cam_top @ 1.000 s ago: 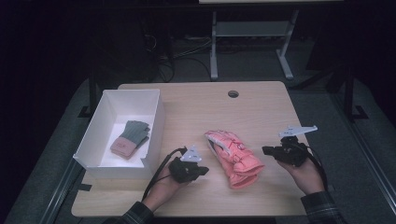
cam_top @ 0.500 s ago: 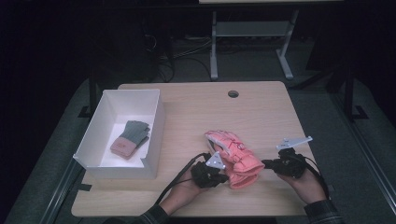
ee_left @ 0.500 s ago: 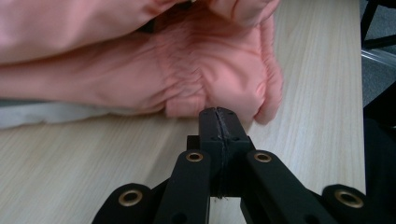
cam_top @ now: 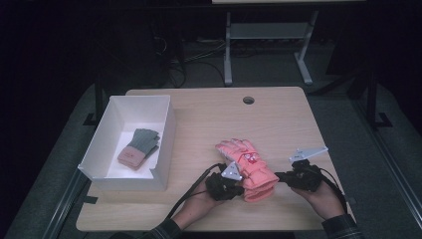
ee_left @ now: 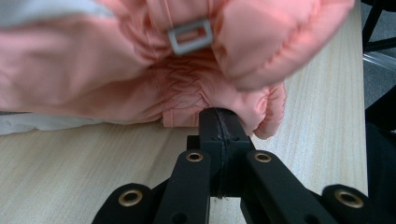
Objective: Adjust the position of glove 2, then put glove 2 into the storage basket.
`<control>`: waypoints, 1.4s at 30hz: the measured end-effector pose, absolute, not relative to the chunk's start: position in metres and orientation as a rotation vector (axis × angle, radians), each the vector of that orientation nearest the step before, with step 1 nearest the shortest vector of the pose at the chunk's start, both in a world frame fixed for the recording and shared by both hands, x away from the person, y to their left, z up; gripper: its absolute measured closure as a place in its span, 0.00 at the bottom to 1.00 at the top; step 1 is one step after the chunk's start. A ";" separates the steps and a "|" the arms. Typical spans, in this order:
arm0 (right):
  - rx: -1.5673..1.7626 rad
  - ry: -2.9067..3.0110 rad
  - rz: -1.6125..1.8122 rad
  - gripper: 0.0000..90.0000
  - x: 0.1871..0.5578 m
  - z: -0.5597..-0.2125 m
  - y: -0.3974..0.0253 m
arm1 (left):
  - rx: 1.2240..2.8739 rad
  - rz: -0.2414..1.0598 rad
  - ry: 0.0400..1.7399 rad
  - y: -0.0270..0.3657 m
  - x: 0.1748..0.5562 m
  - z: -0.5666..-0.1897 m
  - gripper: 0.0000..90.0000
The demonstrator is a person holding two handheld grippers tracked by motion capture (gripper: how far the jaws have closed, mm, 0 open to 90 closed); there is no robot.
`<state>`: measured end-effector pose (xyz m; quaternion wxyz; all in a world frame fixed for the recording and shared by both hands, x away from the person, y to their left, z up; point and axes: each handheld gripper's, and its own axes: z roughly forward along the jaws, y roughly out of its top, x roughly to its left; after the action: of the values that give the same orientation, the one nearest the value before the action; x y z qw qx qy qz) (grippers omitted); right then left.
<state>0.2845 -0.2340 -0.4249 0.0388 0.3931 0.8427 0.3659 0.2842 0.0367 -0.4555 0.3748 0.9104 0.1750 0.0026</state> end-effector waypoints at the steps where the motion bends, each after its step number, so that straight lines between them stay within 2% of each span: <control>1: 1.203 2.587 1.126 1.00 0.284 -0.425 -0.233 | 2.325 -0.001 0.452 0.037 0.284 -0.456 0.99; 10: 1.241 2.556 1.117 1.00 0.291 -0.431 -0.243 | 2.326 0.016 0.479 0.048 0.290 -0.450 0.99; 18: 1.210 2.508 1.195 1.00 0.306 -0.425 -0.249 | 2.286 0.069 0.596 0.071 0.305 -0.445 0.97; 21: 1.187 2.514 1.197 1.00 0.311 -0.422 -0.245 | 2.277 0.063 0.618 0.074 0.308 -0.445 0.99; 26: 1.183 2.592 1.118 1.00 0.316 -0.437 -0.237 | 2.310 0.094 0.634 0.069 0.320 -0.449 0.99; 33: 1.137 2.687 1.092 1.00 0.309 -0.447 -0.223 | 2.293 0.081 0.688 0.063 0.344 -0.458 0.99; 42: 1.050 2.759 1.162 1.00 0.299 -0.449 -0.204 | 2.283 0.069 0.703 0.066 0.351 -0.459 0.99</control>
<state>0.2994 -0.2040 -0.4487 -0.0154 0.3309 0.8695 0.3663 0.3515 0.0664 -0.4592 0.3673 0.8886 0.2735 0.0267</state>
